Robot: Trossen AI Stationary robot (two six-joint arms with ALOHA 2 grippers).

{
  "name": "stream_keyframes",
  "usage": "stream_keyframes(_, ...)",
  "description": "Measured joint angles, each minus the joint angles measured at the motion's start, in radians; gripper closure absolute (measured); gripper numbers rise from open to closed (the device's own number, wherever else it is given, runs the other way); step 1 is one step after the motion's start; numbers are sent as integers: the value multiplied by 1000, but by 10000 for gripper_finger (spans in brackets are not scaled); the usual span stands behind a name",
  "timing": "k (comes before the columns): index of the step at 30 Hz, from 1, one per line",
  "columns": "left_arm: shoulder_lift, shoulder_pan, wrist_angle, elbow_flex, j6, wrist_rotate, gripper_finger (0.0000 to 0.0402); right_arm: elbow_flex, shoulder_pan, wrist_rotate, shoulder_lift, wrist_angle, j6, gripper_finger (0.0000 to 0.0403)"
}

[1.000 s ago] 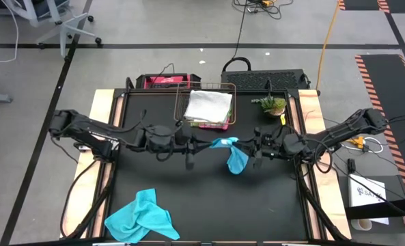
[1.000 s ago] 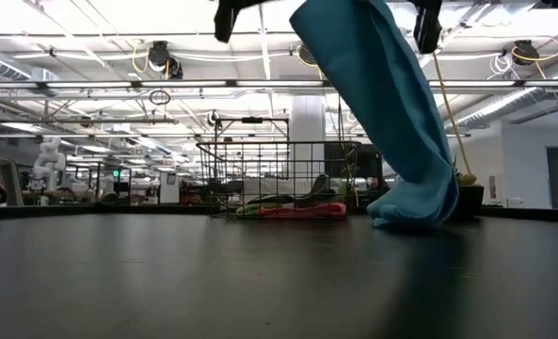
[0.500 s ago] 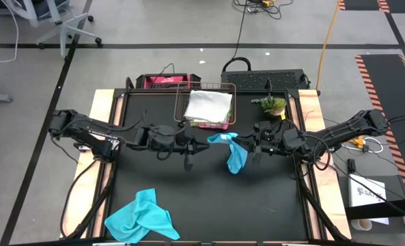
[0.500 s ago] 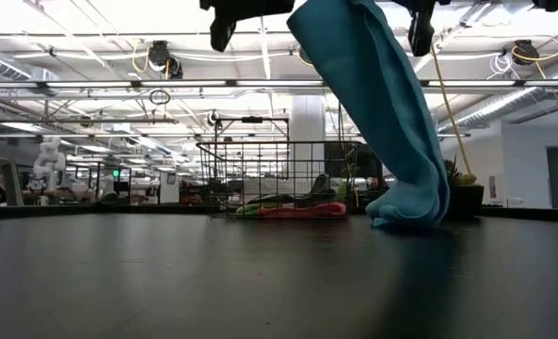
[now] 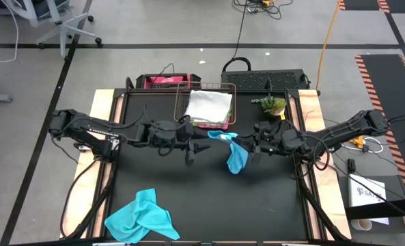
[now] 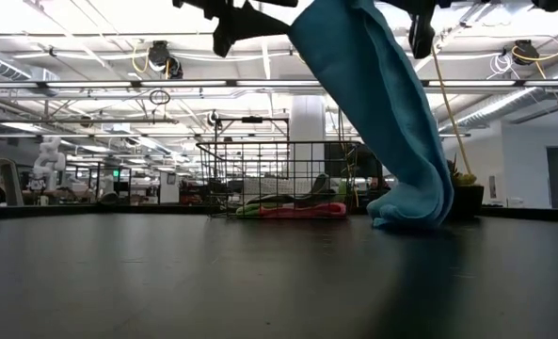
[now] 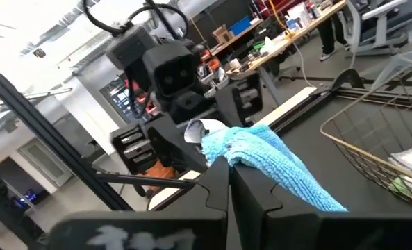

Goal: Fold microfiber towels
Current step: Fold the right light blue microfiber cloth in half

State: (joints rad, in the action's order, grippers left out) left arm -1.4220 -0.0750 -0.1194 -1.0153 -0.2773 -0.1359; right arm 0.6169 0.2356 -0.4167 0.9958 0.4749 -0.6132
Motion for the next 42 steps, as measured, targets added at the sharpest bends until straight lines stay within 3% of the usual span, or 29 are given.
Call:
stream_keyframes(10, 0, -14, -37, 0, 174, -29, 190, 0, -38, 1, 0, -67, -37, 403)
stream_keyframes(17, -21, 4, 43, 1, 198, -77, 190, 0, -39, 2, 1, -27, -33, 403)
stream_keyframes(25, -42, 20, -82, -1, 244, -101, 190, -1, -38, 4, 15, -38, -37, 403)
stream_keyframes(42, -39, 19, -73, 0, 283, -101, 190, -1, -38, 27, 16, -32, -56, 403)
